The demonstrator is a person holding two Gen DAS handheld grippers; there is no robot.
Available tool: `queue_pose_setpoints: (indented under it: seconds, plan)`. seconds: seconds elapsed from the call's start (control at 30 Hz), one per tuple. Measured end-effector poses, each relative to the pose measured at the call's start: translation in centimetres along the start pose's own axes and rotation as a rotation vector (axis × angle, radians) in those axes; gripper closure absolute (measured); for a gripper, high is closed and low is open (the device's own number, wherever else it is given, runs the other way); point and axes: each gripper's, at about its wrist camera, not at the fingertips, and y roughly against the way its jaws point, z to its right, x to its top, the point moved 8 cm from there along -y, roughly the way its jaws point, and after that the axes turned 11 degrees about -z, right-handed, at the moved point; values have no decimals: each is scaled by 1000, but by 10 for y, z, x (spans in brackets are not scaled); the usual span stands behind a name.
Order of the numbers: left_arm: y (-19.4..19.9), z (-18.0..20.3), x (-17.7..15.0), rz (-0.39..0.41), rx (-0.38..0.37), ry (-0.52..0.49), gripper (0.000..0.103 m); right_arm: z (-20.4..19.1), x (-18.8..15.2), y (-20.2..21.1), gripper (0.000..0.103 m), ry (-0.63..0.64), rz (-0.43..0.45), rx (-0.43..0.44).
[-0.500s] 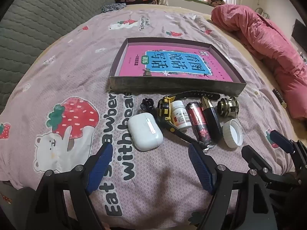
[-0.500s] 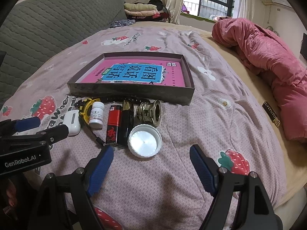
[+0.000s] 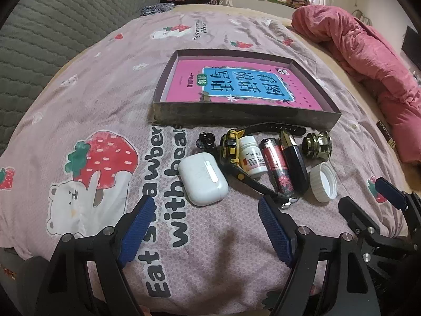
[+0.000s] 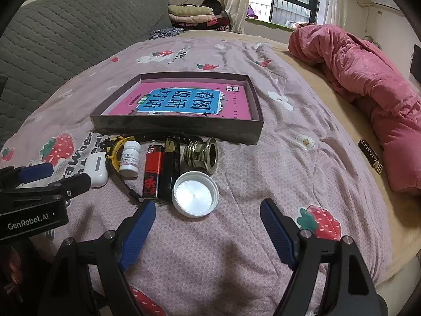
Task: Organize rigid objects
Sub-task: 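Move the left tool toward the white earbud case and the right tool toward the white bottle cap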
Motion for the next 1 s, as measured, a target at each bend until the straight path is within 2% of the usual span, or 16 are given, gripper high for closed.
queue_pose_setpoints:
  seconds: [0.27, 0.4, 0.53, 0.7, 0.83, 1.0]
  plan:
    - [-4, -20, 5, 15, -7, 39, 21, 5, 1, -4, 22, -14, 2, 2]
    - [-12, -22, 2, -53, -14, 54, 21, 7, 2, -7, 22, -24, -2, 8]
    - [-19, -21, 1, -96, 12, 50, 21, 11, 2, -10, 22, -36, -4, 11]
    - [-32, -22, 7, -109, 56, 67, 21, 14, 3, -18, 22, -45, -17, 14]
    - [-42, -17, 15, -106, 27, 80, 21, 13, 4, -26, 22, -53, -35, 22]
    - [-49, -13, 17, -105, 50, 65, 21, 5, 3, -33, 22, -29, -48, 40]
